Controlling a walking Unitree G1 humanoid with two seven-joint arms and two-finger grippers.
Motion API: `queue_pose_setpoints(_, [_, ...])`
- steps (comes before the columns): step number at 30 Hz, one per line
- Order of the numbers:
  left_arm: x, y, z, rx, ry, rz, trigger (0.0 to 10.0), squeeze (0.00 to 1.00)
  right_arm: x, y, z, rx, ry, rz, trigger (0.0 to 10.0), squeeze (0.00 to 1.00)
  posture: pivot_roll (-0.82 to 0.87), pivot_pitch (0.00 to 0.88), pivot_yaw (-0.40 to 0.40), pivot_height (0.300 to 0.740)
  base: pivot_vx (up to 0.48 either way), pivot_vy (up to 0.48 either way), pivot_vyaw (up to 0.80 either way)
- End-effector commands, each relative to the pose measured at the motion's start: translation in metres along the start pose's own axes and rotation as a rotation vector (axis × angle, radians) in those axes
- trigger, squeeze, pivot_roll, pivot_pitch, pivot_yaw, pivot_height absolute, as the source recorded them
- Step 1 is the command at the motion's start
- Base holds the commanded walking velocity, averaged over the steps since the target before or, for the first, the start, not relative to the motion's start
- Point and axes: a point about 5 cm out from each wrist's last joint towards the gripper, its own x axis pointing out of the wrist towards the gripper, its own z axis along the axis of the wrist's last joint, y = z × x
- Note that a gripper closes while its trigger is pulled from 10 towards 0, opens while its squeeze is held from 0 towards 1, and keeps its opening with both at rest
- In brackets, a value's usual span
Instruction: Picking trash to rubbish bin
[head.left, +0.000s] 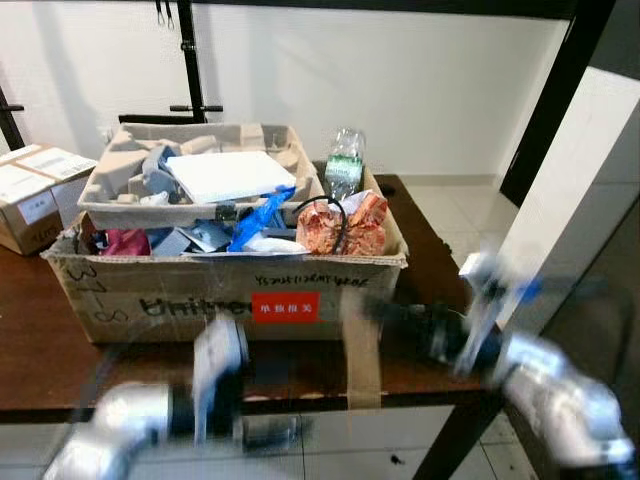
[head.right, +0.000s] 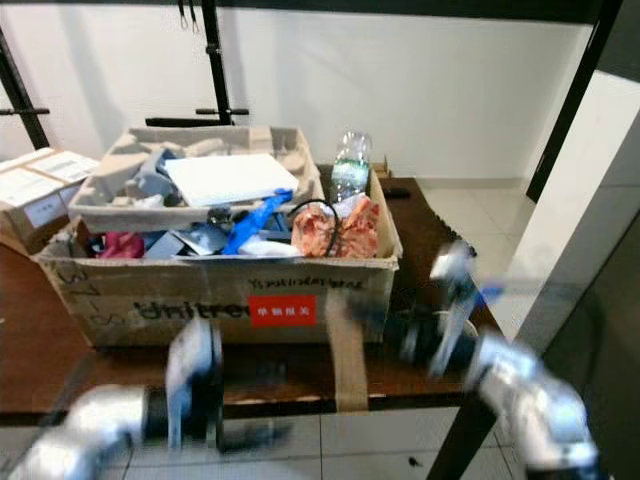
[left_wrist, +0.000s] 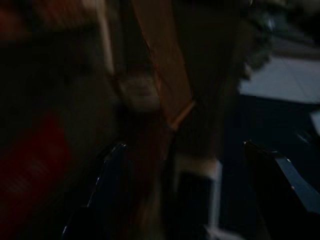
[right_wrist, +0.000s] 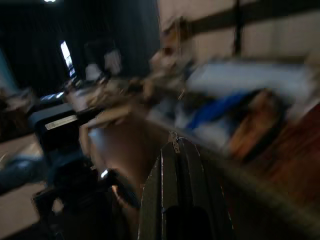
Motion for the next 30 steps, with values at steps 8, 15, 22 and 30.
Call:
queue_pose_setpoints(8, [0.015,0.033,0.051,0.041,-0.231,0.199,10.0,0.0,0.027,-0.05,0.051,0.002,-0.262,-0.336,10.0,0.0,-0.09,0.128,-0.01,0.74,0.0,0.0,0.0])
queue_pose_setpoints(15, [0.03,0.034,0.056,0.036,-0.166,0.188,10.0,0.0,0.041,-0.073,0.062,-0.059,-0.341,-0.529,10.0,0.0,-0.09,0.124,-0.008,0.74,0.0,0.0,0.0])
queue_pose_setpoints(22, [0.036,0.034,0.061,0.092,-0.101,0.178,10.0,0.0,0.053,-0.084,0.058,-0.202,-0.301,-0.656,10.0,0.0,-0.08,0.123,-0.006,0.74,0.0,0.0,0.0])
queue_pose_setpoints(30, [0.037,-0.002,0.088,-0.02,-0.165,-0.103,10.0,0.0,0.062,-0.086,0.048,-0.202,-0.301,-0.679,10.0,0.0,-0.08,0.136,-0.011,0.74,0.0,0.0,0.0])
